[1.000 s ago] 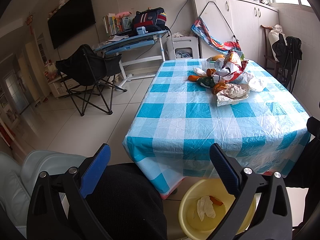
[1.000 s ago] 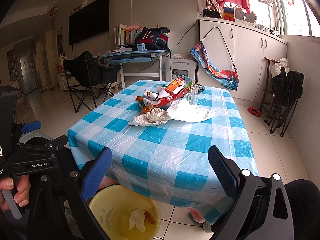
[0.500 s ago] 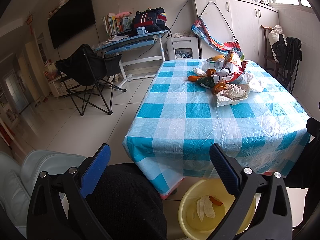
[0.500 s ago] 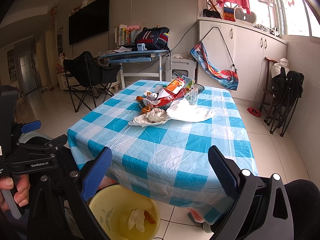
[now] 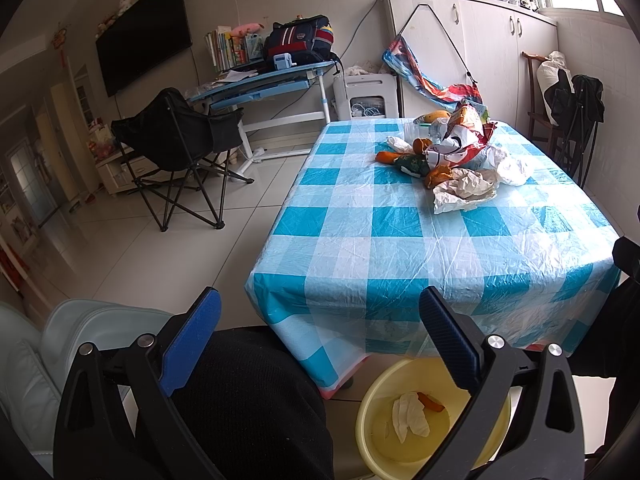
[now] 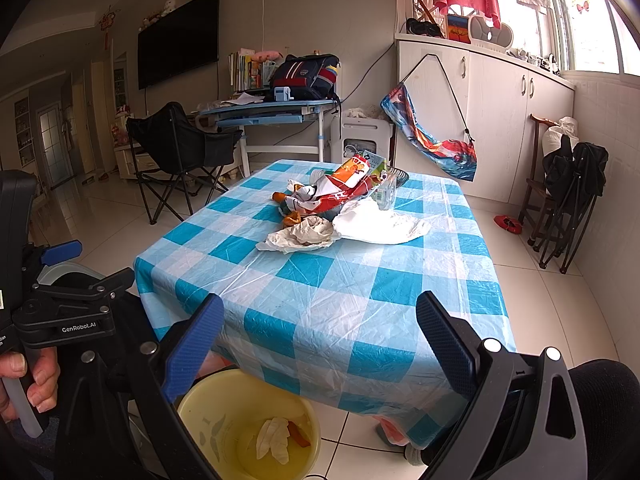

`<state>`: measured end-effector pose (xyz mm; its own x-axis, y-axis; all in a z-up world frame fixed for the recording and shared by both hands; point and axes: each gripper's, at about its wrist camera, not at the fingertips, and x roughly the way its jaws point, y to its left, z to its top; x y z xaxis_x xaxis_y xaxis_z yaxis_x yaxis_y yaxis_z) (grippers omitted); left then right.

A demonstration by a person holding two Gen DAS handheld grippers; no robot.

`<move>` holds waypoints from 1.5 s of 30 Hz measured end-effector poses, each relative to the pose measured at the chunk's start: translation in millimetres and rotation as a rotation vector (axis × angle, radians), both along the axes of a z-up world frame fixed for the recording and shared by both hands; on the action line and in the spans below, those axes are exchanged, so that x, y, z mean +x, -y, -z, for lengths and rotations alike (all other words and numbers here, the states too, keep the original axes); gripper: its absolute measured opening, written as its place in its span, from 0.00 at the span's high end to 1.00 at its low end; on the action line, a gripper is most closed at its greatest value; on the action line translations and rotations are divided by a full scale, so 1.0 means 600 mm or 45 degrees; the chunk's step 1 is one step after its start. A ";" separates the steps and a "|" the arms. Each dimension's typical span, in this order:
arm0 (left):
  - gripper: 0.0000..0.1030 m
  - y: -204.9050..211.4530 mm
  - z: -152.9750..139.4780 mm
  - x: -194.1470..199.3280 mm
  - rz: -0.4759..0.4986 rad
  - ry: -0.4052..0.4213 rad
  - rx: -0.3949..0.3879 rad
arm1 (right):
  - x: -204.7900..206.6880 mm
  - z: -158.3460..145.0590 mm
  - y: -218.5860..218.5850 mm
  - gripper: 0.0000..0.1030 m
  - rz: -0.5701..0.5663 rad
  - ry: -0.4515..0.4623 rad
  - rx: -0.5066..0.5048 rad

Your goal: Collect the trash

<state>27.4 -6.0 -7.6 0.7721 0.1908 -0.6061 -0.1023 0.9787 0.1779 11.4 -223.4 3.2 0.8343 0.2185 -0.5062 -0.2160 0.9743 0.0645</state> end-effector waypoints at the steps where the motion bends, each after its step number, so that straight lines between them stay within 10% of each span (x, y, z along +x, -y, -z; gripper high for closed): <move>1: 0.07 0.000 0.000 0.000 0.000 0.000 0.000 | 0.000 0.000 0.000 0.10 0.000 0.000 0.000; 45: 0.07 0.001 0.003 0.006 0.020 -0.022 -0.048 | 0.006 -0.004 0.014 0.10 -0.006 -0.016 0.031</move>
